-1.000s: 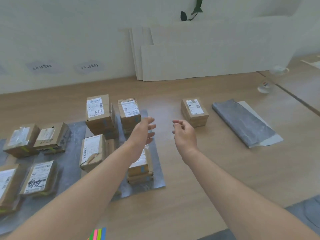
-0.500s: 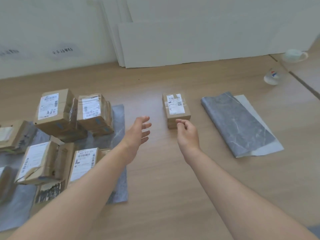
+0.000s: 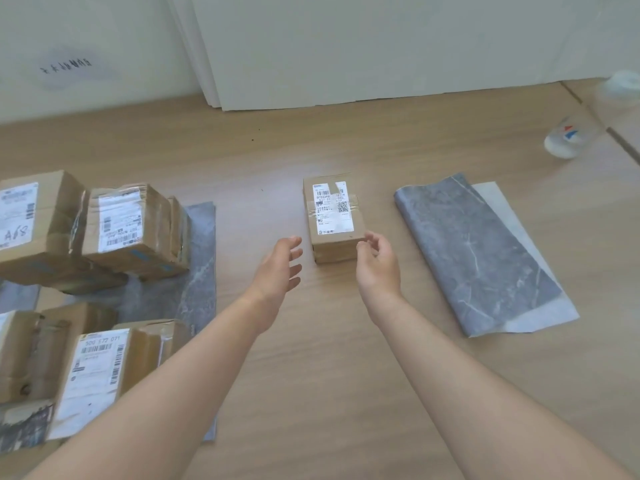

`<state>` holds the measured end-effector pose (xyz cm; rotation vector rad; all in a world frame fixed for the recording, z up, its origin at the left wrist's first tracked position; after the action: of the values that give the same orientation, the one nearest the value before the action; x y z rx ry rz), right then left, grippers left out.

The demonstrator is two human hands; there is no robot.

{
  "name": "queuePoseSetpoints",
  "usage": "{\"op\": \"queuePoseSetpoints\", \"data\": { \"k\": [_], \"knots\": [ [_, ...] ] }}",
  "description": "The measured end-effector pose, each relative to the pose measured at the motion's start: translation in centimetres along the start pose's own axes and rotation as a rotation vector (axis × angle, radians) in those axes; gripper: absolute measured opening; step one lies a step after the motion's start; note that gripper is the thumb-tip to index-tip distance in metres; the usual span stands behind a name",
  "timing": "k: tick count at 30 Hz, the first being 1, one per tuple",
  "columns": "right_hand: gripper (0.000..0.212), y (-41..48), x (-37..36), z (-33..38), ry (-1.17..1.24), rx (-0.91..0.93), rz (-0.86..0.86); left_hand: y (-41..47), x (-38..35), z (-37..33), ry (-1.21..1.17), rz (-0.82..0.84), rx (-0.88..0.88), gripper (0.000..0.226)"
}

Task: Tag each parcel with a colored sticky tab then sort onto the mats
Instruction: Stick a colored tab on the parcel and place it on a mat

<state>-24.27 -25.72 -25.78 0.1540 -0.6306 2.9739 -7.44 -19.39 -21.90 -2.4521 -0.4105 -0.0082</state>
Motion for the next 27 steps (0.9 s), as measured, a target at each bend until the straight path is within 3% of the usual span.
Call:
{"op": "queuePoseSetpoints", "data": {
  "k": [5,10,15,21,27],
  "knots": [
    [0.060,4.1,-0.6,-0.5,-0.130,-0.029,0.050,3.7,-1.2,0.4,-0.050,-0.039,0.069,0.050],
    [0.068,5.3,-1.3,-2.1,-0.149,-0.081,0.099,6.0,-2.7,1.5,-0.109,-0.032,0.136,0.039],
    [0.039,4.7,-1.2,-3.4,-0.191,-0.123,0.111,6.2,-2.1,1.9,-0.058,-0.053,0.130,0.041],
    [0.029,2.2,-1.5,-2.7,-0.167,-0.063,0.048,4.0,-0.3,1.7,-0.084,-0.059,0.120,0.047],
    [0.022,-1.9,-2.0,1.2,-0.040,0.024,0.028,-0.3,1.6,-0.9,-0.096,-0.056,0.003,0.046]
  ]
}}
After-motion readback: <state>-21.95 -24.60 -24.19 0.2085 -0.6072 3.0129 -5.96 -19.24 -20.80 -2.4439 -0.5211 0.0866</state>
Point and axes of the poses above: each hand's wrist, its own y-axis towards the middle knuckle, its own x-axis out of the back of the hand, z = x × y, the point moved 5 cm from there along y, towards the middle knuckle, and after that the axes turned 6 degrees about y, right-handed, at the moved point
